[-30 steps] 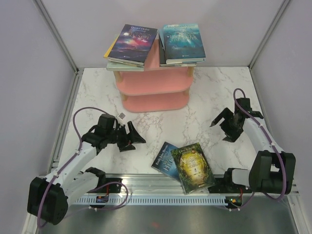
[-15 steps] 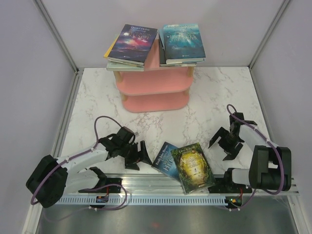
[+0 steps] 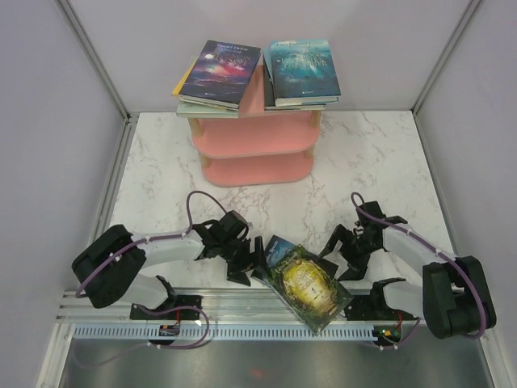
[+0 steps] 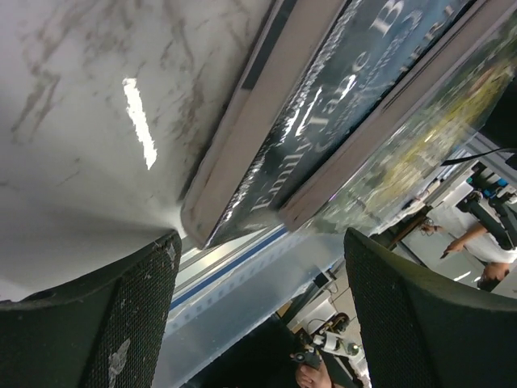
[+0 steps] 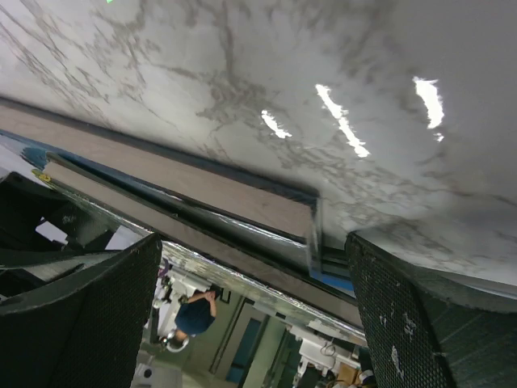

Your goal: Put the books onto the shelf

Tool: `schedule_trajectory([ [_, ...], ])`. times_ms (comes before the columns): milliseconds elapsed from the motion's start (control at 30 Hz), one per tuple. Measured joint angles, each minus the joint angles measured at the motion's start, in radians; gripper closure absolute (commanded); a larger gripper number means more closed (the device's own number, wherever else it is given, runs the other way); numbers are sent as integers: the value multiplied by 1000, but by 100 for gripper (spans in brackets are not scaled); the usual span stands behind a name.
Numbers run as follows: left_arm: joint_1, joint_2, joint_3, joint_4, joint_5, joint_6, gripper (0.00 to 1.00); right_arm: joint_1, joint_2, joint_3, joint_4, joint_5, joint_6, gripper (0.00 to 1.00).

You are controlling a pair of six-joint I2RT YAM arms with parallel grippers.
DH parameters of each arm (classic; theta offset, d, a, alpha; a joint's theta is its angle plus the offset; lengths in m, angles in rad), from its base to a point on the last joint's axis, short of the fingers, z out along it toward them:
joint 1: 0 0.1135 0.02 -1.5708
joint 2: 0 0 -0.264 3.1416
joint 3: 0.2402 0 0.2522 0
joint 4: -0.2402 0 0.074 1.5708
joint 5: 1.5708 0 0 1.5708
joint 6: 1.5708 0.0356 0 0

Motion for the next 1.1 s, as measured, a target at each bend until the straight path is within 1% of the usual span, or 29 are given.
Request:
schedule_trajectory([
  [100,-1,67,52,14,6,-7,16,68,6,-32,53,-74,72,2],
  [167,0,108,89,6,7,-9,16,101,26,-36,77,-96,106,2],
  [333,26,208,193,-81,20,-17,16,168,82,-26,103,-126,159,2],
  [433,74,253,246,-95,23,-16,17,244,140,-8,150,-150,203,2],
  [500,118,293,297,-93,21,-3,17,301,180,18,210,-151,254,2],
  [700,274,378,476,-113,-16,103,18,439,311,121,341,-154,349,2],
  [800,318,365,529,-116,-12,142,17,472,324,136,414,-148,360,2],
  [933,353,308,528,-181,-24,185,17,472,307,131,444,-129,359,2],
  [1000,364,250,507,-224,-48,206,16,472,284,122,443,-111,349,2],
  [1100,382,124,462,-280,-92,244,15,472,248,113,428,-72,323,2],
])
